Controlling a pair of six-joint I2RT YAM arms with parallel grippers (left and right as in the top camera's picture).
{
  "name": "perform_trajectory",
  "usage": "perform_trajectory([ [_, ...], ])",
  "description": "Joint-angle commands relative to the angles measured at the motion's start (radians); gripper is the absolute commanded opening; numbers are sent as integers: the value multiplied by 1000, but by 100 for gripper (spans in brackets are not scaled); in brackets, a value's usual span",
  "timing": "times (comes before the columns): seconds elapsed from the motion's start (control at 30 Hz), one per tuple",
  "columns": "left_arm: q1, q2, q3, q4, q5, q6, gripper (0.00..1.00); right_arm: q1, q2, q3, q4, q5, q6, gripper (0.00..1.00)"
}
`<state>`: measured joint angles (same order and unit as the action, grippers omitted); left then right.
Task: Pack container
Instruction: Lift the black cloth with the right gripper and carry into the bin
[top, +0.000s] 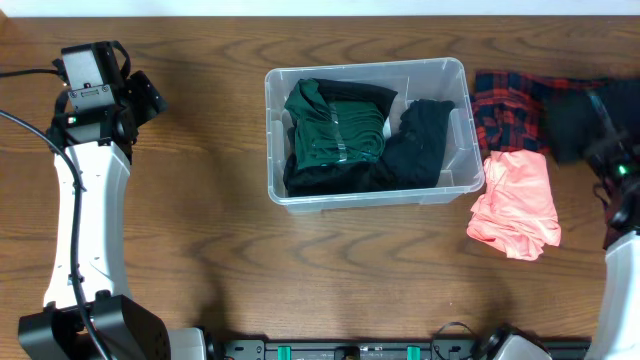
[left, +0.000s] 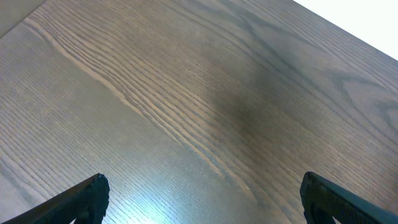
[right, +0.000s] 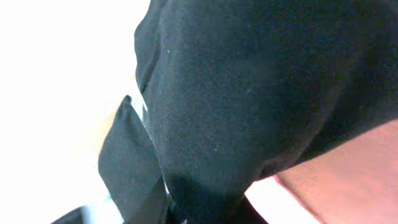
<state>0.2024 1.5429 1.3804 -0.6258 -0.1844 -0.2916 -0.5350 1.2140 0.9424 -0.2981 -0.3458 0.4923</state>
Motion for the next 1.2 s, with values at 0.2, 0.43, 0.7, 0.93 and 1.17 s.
perform_trajectory([
  [0.2, 4, -5, 3, -3, -11, 2, 98, 392, -49, 157, 146, -66, -31, 1],
  [0.43, 4, -5, 3, -3, -11, 2, 98, 618, 42, 157, 189, -6, -220, 1],
  [0.7, 4, -5, 3, -3, -11, 2, 98, 673, 176, 166, 182, 25, -353, 1],
  [0.93, 4, -5, 3, -3, -11, 2, 98, 674, 251, 167, 135, -3, -389, 1],
  [1.17, 4, -5, 3, -3, -11, 2, 98, 674, 280, 167, 66, -32, -413, 1],
])
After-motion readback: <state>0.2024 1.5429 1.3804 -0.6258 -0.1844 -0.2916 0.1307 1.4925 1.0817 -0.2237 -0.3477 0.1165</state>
